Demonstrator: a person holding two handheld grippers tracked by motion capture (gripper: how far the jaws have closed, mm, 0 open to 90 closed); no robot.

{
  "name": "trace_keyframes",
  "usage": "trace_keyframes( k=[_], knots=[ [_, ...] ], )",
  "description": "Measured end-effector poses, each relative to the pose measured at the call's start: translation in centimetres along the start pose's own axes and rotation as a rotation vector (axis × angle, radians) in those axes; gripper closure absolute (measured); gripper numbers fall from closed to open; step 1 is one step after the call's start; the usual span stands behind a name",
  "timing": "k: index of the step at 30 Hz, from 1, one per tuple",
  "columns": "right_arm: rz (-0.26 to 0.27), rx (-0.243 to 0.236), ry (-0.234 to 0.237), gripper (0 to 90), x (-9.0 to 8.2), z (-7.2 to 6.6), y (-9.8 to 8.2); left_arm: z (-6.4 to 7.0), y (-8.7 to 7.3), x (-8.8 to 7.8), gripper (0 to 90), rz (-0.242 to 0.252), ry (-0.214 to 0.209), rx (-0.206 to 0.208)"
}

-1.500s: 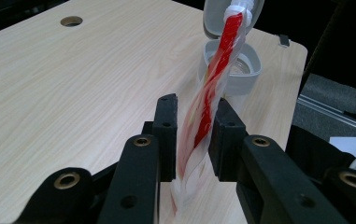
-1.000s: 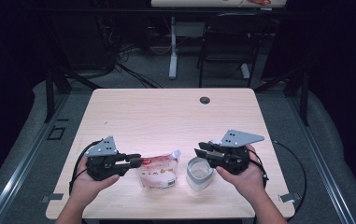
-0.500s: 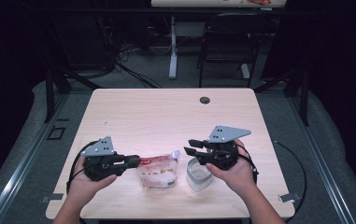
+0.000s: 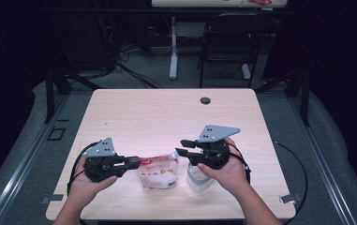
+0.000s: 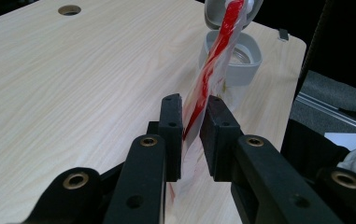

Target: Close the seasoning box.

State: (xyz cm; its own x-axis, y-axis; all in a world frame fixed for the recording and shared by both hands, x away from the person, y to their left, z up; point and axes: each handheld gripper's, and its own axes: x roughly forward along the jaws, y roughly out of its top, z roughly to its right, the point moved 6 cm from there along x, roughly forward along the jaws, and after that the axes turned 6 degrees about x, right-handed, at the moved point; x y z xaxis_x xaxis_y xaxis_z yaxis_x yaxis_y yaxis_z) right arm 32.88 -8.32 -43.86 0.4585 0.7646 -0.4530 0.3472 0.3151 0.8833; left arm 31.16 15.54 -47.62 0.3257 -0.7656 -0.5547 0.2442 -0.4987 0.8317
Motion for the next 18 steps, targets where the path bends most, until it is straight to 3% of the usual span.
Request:
trace_keyframes(
  k=[18],
  knots=[
    [-0.033, 0.009, 0.039, 62.9, 1.7, -1.0, -0.6, -0.2, 0.0, 0.0, 84.4, 0.007, 0.001, 0.009]
  ],
)
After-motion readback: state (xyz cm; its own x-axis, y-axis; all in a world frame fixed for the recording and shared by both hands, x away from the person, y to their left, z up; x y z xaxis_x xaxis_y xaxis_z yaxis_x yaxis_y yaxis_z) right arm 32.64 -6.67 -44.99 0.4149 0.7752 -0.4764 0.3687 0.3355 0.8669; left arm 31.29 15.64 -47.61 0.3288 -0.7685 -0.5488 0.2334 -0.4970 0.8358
